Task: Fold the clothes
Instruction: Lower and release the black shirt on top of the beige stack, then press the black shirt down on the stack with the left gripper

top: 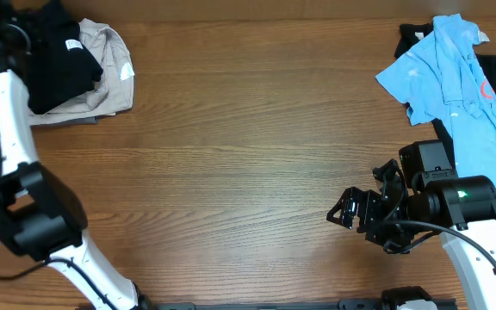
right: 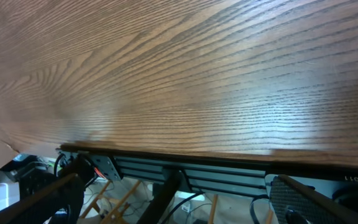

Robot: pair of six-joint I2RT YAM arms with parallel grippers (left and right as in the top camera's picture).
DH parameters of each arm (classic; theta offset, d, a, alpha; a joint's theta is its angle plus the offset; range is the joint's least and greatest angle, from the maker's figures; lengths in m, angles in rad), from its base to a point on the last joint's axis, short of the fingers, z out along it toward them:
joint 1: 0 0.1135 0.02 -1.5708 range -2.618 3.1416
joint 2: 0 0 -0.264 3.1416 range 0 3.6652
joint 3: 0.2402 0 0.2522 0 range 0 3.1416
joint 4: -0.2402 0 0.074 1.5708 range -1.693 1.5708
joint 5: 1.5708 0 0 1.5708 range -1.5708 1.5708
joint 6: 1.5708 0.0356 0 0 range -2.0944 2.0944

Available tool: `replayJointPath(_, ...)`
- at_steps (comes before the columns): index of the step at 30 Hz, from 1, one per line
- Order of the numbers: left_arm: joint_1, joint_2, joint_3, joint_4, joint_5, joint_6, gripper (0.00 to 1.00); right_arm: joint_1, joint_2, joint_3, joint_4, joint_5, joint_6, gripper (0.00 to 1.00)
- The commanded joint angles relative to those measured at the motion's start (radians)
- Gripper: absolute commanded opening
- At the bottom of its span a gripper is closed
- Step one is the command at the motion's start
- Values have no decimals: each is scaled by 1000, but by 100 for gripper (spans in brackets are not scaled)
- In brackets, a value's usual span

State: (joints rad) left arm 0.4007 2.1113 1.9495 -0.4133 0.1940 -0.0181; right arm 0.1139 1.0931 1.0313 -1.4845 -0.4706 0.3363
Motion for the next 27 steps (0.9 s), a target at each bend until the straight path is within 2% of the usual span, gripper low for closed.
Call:
replayJointPath(1,-17,91,0,-13,-31,-12,4,5,-2,0,1,7,-3,100)
replayJointPath(4,-32,154,0,-30,-45,-12,4,5,-2,0,2,7,-3,100)
replayJointPath(8,-53,227,0,-53,-41,-12,10,5,-2,0,2,7,-3,100)
replayJointPath(11,-66,241,0,-69,-41,-11,9,5,-2,0,-2,7,-3,100)
replayJointPath(13,-71,226,2,-69,-32,-13,4,5,-2,0,-7,7,-3,100)
replayJointPath(19,-76,82,18,-62,-10,-12,6,5,-2,0,-14,7,-3,100)
replayJointPath(21,-76,11,18,-78,-10,-12,17,5,-2,0,-13,7,-3,100)
replayJointPath(23,-76,-47,18,-116,-10,-13,41,5,-2,0,-9,7,-3,100)
replayJointPath(27,-76,-127,18,-267,-9,-42,66,5,-2,0,5,7,-4,100)
